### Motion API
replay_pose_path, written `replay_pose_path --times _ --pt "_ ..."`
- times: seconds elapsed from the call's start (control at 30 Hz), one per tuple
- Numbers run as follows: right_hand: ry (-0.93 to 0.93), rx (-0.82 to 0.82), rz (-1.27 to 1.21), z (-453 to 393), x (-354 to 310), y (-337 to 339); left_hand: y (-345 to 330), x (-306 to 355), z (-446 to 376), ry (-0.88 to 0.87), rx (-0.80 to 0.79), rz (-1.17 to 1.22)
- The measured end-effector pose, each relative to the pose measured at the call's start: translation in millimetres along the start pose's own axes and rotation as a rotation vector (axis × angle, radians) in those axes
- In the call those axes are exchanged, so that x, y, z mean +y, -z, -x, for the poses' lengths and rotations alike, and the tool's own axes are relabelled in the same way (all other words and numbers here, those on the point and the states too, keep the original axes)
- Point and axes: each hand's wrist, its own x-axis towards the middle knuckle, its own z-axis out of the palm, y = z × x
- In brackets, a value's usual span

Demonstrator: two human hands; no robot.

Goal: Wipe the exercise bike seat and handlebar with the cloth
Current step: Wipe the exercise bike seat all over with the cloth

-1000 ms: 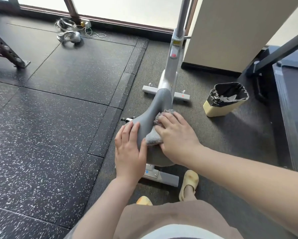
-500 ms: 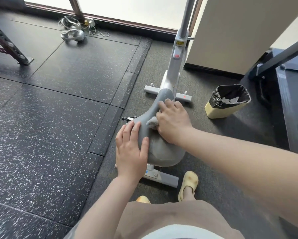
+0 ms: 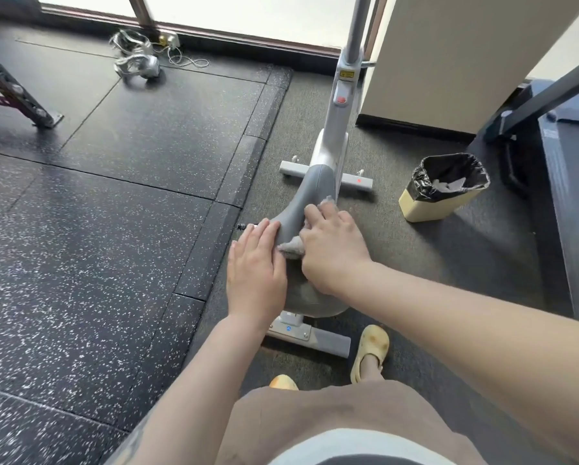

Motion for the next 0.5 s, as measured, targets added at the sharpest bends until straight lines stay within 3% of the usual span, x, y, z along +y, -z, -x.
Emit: replay_pose_path --times 0.13,0.3,0.5 --pt "0.123 0.003 -0.018 8 43 8 -1 -2 1 -0.027 0.018 -0.012" --pt "-0.125 -0.034 -0.006 -22 -2 7 -6 1 0 0.021 0.061 -0.030" --pt "0.115 -0.013 -0.007 2 36 10 -1 -4 -1 -0.031 0.023 -0.008"
